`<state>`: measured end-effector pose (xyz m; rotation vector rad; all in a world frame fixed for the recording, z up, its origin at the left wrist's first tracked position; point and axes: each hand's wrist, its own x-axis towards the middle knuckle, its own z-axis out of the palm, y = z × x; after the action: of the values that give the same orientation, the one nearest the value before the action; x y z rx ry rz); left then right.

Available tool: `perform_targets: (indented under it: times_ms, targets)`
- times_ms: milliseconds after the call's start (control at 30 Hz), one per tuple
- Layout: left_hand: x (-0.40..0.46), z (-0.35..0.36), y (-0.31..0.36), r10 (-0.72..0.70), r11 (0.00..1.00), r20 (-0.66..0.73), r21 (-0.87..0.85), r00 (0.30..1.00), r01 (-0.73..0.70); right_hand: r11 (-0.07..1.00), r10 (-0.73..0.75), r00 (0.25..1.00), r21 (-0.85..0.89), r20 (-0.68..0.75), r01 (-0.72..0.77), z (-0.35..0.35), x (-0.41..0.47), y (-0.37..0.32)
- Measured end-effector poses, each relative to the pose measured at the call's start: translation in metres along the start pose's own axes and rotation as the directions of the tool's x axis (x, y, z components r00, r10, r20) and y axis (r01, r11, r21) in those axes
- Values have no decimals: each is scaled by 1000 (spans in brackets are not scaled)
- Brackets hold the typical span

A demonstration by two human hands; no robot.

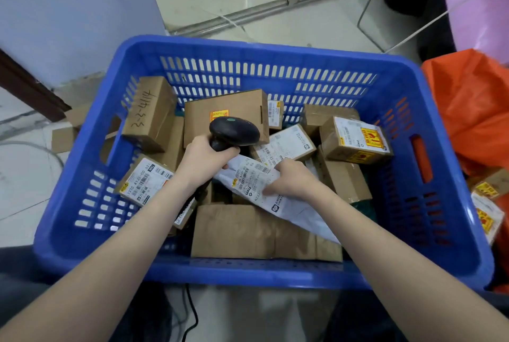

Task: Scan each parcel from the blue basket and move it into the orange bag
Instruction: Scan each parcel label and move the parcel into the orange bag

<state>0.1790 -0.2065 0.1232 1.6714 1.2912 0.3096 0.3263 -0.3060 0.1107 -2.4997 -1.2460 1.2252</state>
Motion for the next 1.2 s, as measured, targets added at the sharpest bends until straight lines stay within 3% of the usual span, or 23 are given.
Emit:
perform_targets:
  times_ms: [300, 633, 1200]
  targets:
    - [-32, -32, 83, 167, 981, -52, -86, 985, -172, 997, -74, 995, 20, -70, 76, -64, -63, -7]
    - [-71, -46, 118, 358, 933, 14, -18, 933, -358, 943, -110, 874, 230, -473, 243, -106, -116, -1]
    - [-66, -34, 125, 317, 948, 64, -58, 946, -313, 952, -82, 804, 191, -589, 237, -122, -115, -6]
